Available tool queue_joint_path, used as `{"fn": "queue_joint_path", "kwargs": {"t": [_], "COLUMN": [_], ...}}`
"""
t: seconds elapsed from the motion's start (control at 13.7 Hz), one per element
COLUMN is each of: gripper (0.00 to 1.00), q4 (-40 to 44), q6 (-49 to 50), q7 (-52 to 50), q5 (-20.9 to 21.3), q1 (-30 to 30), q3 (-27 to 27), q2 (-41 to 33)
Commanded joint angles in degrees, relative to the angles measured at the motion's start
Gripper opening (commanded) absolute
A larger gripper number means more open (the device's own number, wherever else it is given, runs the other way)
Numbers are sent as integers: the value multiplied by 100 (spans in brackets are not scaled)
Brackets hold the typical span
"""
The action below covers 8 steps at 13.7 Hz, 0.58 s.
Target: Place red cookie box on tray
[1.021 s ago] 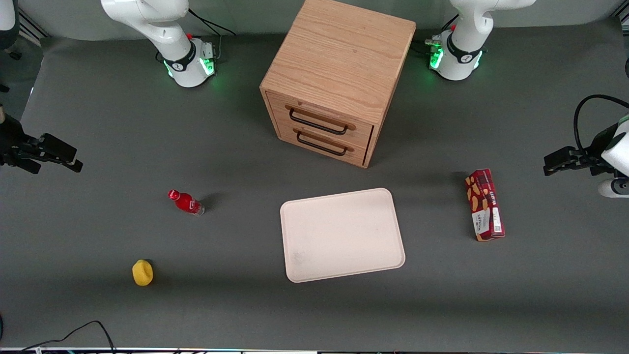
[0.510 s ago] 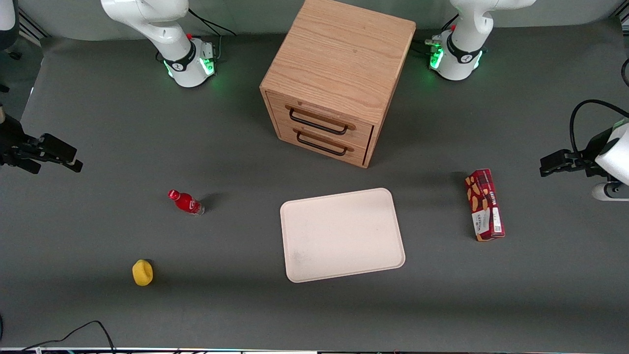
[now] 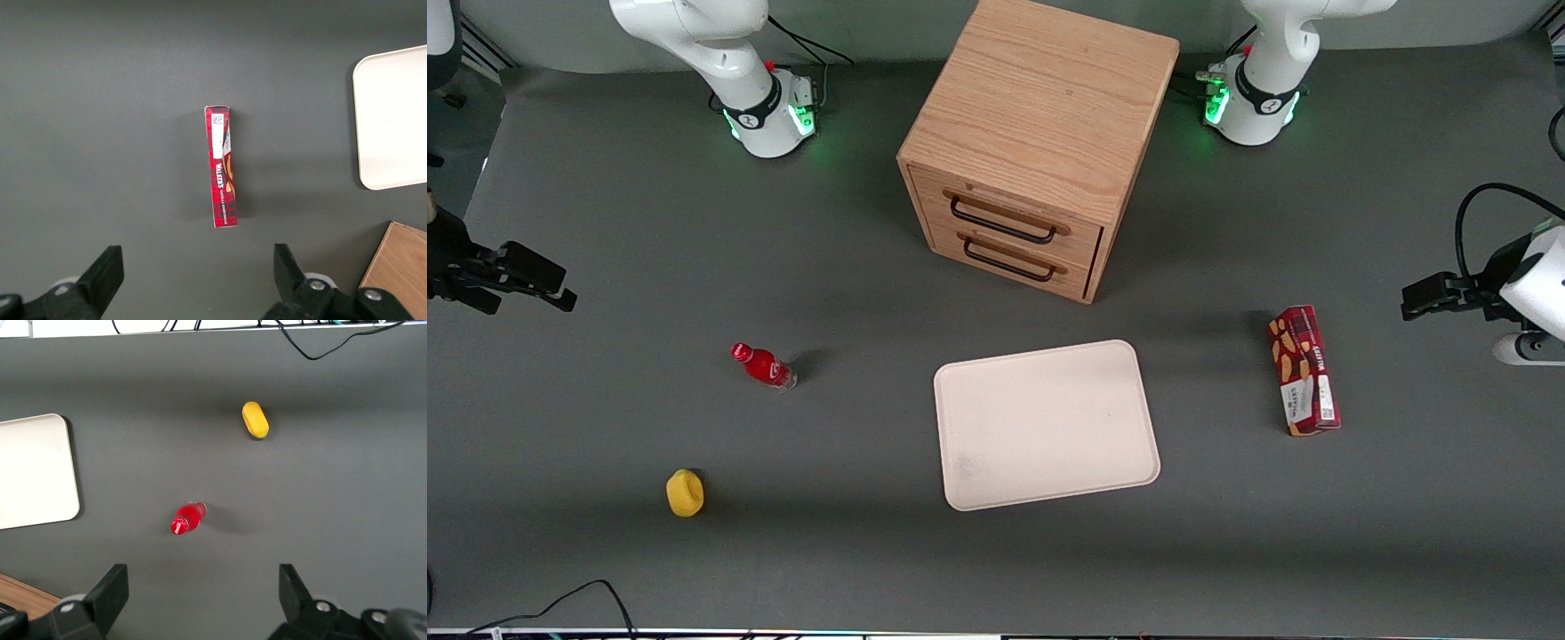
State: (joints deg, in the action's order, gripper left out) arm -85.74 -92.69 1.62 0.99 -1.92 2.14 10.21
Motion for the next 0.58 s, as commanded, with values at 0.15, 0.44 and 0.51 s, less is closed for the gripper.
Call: {"fn": "queue_joint_path", "kwargs": {"t": [0.15, 0.44, 0.51], "gripper": [100, 100, 100], "q4": [4, -48, -136], "q6": [50, -38, -108], "q7": [102, 102, 102], "q5": [-29, -29, -29], "q1": [-28, -28, -28], "q3": [49, 49, 49], "q2": [24, 95, 130]}}
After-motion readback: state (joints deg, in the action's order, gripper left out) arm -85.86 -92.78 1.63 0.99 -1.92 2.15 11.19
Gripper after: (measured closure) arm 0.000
